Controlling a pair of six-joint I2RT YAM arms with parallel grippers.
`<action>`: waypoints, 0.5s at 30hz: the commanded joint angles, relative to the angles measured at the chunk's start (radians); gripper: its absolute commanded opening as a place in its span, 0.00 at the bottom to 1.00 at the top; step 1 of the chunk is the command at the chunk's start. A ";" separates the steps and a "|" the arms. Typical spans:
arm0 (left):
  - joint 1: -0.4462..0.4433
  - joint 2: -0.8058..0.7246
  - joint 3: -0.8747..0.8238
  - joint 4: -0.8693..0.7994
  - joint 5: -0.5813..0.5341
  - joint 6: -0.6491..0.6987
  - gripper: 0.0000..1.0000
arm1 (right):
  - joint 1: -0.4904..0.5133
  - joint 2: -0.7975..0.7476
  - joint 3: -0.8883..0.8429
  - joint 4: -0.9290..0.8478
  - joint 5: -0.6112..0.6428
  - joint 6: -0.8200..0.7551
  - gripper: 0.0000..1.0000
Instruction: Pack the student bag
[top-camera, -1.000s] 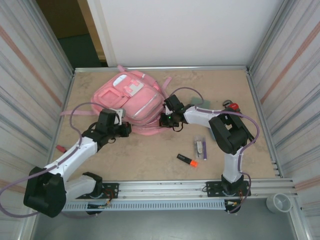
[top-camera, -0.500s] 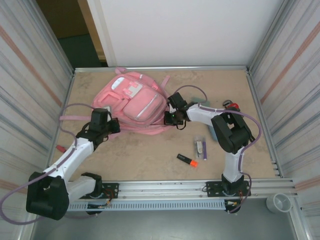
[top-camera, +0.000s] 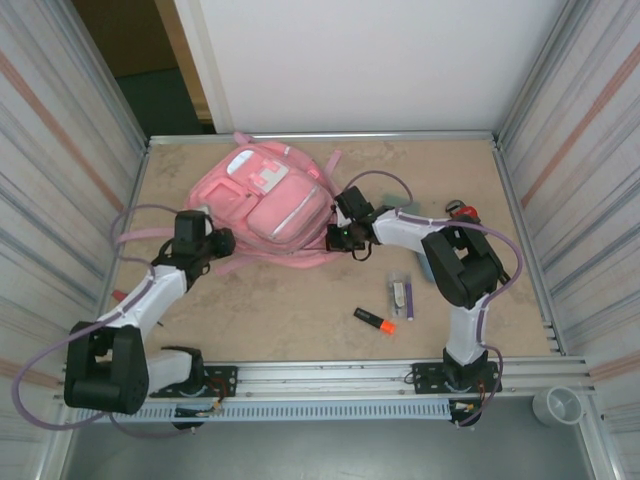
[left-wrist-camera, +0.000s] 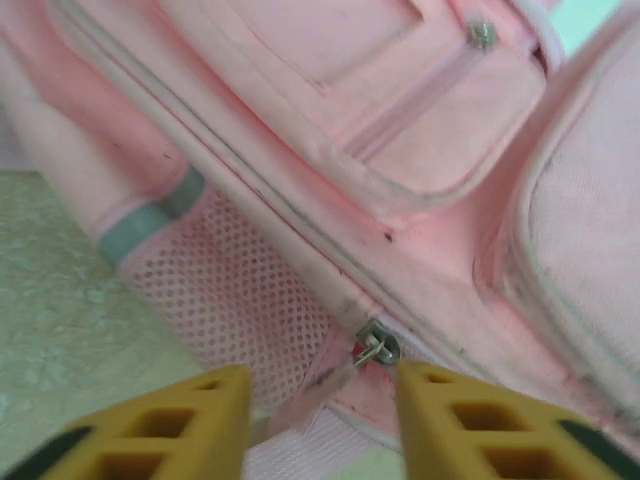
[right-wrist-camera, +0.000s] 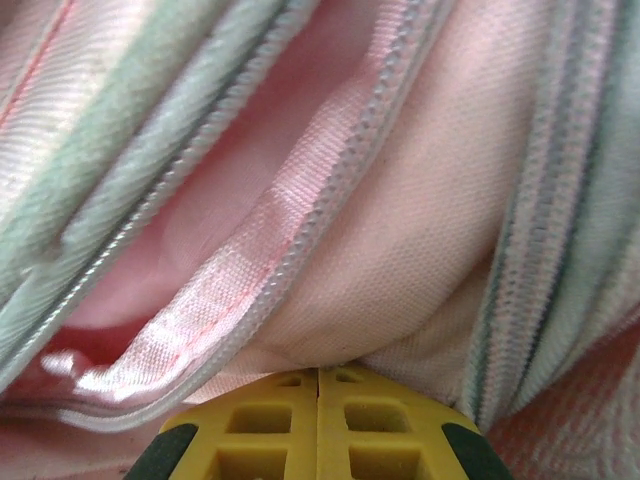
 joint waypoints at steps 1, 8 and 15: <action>-0.057 -0.137 -0.033 0.012 -0.049 0.023 0.62 | 0.044 -0.045 -0.049 0.004 -0.161 -0.035 0.03; -0.352 -0.114 -0.026 0.214 -0.029 0.342 0.89 | -0.032 -0.231 -0.163 0.271 -0.268 0.019 0.17; -0.505 0.220 0.210 0.124 -0.074 0.674 0.95 | -0.131 -0.390 -0.139 -0.062 0.176 -0.025 0.30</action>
